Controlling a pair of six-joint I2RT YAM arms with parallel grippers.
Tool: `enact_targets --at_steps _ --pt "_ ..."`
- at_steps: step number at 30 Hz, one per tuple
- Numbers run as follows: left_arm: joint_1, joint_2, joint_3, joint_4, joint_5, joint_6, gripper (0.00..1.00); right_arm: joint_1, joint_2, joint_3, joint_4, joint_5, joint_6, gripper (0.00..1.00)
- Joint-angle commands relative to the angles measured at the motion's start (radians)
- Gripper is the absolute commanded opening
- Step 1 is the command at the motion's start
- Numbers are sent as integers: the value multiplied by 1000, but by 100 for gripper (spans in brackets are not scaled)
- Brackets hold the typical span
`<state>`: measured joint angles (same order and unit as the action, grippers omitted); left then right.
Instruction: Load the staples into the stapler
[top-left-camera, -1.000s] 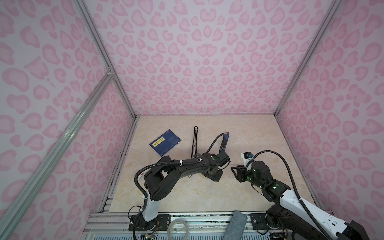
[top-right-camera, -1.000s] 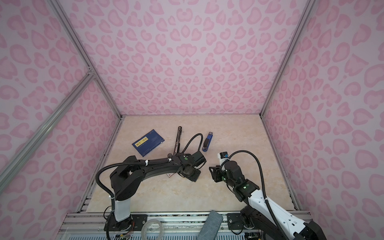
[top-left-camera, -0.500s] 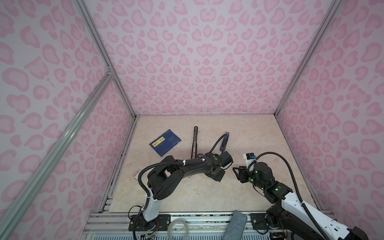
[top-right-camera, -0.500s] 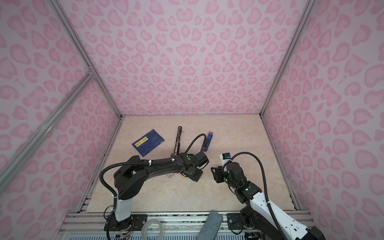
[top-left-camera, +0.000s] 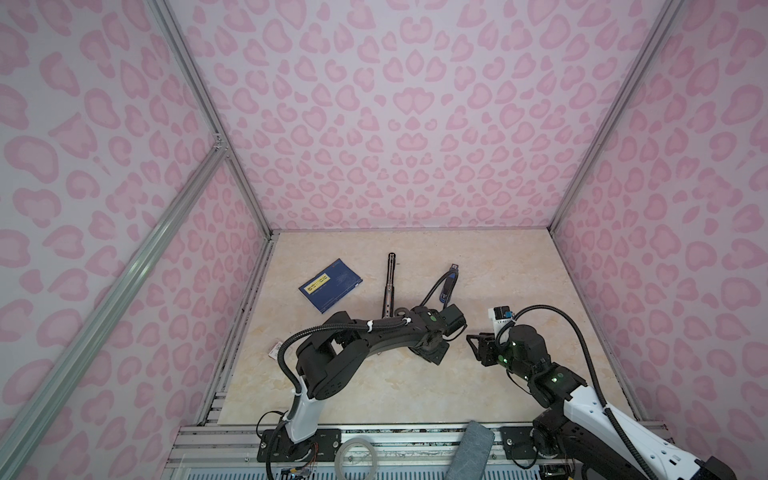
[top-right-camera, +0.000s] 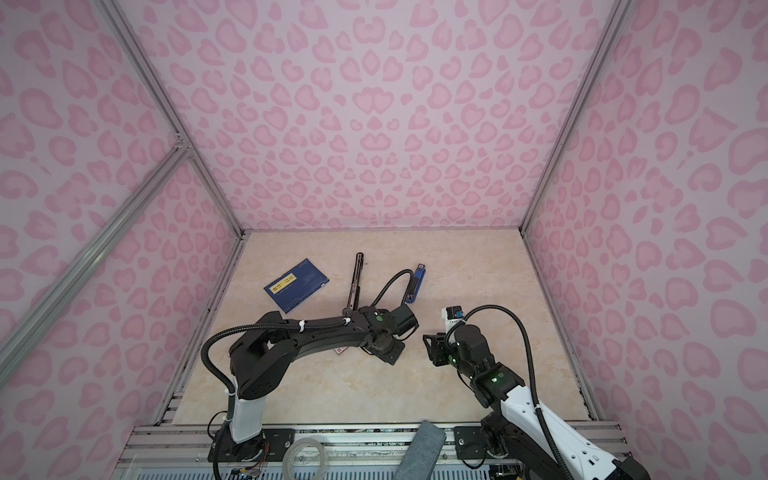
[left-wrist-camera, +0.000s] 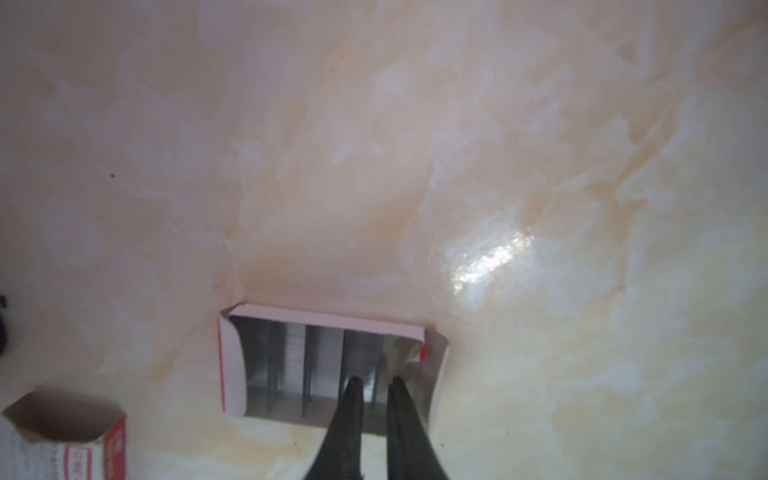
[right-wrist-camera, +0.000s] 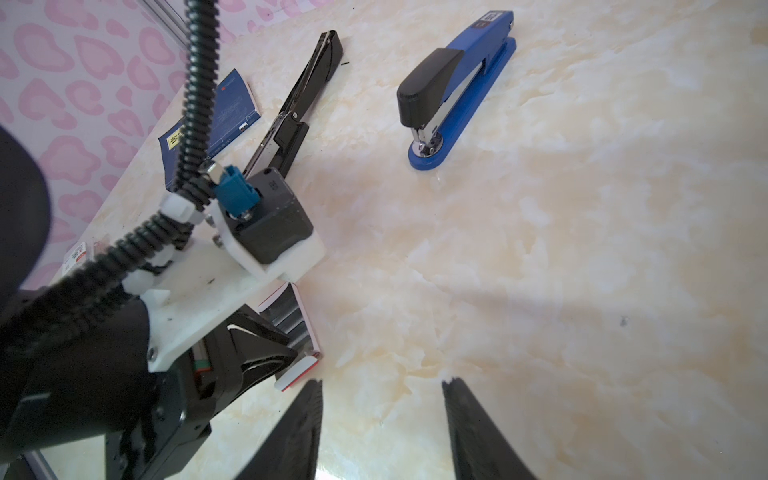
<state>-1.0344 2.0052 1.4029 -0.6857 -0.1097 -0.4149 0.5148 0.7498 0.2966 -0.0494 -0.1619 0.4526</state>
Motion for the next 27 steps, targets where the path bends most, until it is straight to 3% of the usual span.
enact_targets --at_steps 1,13,27 --pt "-1 7 10 -19 -9 7 15 0 -7 -13 16 -5 4 50" --pt "-1 -8 15 -30 -21 11 4 -7 -15 -16 20 -5 9 51" --pt "-1 -32 22 -36 -40 16 3 -10 -2 -13 31 -11 9 51"
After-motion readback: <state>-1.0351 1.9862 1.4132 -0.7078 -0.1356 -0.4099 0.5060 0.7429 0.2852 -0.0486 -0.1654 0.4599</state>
